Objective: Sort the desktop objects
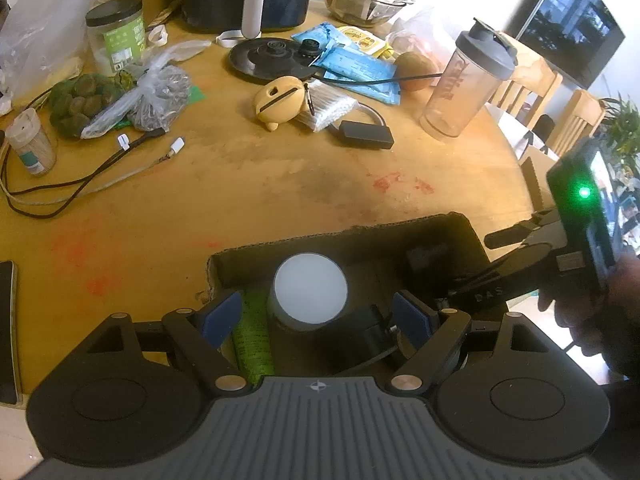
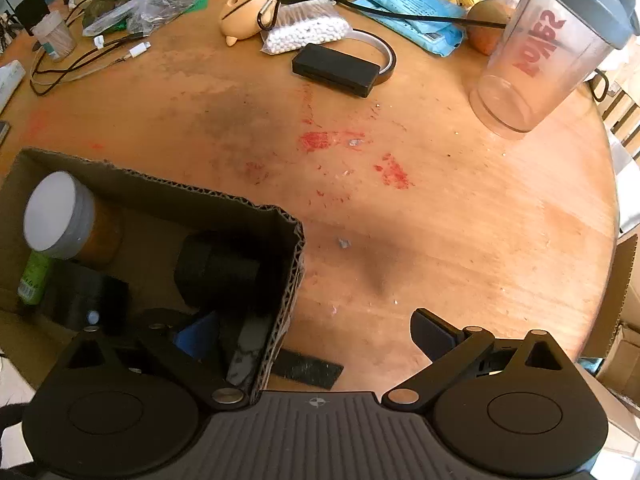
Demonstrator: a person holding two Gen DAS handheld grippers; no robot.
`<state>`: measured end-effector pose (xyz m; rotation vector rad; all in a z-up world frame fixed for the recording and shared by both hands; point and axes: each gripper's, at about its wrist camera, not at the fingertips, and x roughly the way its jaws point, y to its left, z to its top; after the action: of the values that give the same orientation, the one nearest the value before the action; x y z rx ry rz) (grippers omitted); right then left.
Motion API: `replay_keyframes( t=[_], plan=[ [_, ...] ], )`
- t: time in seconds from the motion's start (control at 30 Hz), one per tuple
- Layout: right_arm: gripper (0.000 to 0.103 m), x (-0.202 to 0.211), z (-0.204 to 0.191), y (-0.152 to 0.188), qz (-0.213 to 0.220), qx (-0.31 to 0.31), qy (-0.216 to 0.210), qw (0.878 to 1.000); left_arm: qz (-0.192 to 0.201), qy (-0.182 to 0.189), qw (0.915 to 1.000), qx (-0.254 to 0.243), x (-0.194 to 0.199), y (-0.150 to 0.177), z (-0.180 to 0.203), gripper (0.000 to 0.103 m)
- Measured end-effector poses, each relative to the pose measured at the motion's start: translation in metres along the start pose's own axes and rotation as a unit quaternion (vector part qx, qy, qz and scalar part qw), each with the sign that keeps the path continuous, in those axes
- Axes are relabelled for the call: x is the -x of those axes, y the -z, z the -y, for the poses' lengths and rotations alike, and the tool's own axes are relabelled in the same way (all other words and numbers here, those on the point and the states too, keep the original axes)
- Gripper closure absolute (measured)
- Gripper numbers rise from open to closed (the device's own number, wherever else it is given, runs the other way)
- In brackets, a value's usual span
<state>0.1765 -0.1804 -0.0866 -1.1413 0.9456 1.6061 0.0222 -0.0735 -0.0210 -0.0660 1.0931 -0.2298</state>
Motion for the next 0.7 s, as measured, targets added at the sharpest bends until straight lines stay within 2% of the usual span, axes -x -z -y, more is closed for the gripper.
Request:
replay_keyframes(
  t=[0.13, 0.4, 0.5, 0.7],
  plan=[
    [0.002, -0.001, -0.003, -0.002, -0.004, 0.007, -0.004, 1.0, 0.001, -0.002, 1.0, 0.001, 0.001, 0.0, 0.0, 0.02],
    [0.002, 0.019, 0.003, -0.001, 0.024, -0.005, -0.016, 1.0, 0.004, -0.005, 1.0, 0.005, 0.003, 0.0, 0.0, 0.02],
    [0.001, 0.027, 0.009, -0.003, 0.04, -0.016, -0.012, 0.999, 0.005, -0.006, 0.9999, 0.007, 0.003, 0.0, 0.0, 0.02],
    [0.001, 0.021, 0.015, -0.008, 0.041, -0.027, -0.005, 0.999, 0.006, -0.008, 0.9999, 0.007, 0.004, 0.0, 0.001, 0.02]
  ],
)
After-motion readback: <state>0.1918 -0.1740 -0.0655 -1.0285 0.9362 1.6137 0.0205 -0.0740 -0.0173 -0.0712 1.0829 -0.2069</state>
